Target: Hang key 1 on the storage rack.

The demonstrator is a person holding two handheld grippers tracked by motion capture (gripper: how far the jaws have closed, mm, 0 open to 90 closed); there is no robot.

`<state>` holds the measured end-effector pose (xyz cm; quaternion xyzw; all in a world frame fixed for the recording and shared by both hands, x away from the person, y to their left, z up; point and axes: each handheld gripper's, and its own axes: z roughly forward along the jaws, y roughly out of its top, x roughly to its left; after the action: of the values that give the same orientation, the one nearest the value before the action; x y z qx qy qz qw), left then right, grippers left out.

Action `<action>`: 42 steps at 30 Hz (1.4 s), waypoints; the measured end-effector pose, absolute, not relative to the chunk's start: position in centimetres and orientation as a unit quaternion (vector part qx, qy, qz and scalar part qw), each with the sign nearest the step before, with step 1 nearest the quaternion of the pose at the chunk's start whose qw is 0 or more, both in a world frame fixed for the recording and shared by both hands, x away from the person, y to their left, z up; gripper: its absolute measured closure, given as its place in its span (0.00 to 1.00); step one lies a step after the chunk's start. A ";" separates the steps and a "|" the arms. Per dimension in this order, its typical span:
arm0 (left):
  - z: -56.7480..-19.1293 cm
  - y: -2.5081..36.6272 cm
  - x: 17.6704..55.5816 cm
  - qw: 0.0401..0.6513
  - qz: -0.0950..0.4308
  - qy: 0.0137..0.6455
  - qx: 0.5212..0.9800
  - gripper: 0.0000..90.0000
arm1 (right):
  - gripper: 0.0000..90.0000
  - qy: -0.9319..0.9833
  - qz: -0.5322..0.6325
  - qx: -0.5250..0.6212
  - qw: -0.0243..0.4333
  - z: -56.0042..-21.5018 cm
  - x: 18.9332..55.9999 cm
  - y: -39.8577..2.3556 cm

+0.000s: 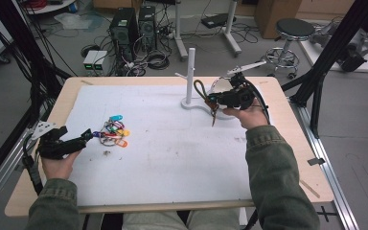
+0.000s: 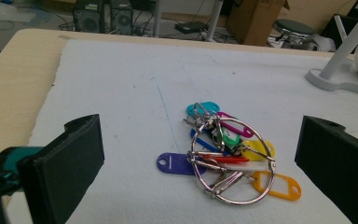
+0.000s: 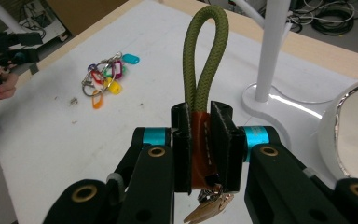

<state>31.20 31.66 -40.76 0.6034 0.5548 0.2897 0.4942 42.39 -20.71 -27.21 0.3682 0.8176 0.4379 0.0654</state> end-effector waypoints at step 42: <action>-40.9 31.7 31.3 0.489 0.289 0.554 0.609 0.02 | 0.88 0.798 0.443 0.406 0.039 -27.7 50.2 -19.2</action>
<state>31.27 31.69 -40.92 0.6086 0.5541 0.2887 0.4892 50.21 -19.23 -27.65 0.4057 0.7982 0.4435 0.0389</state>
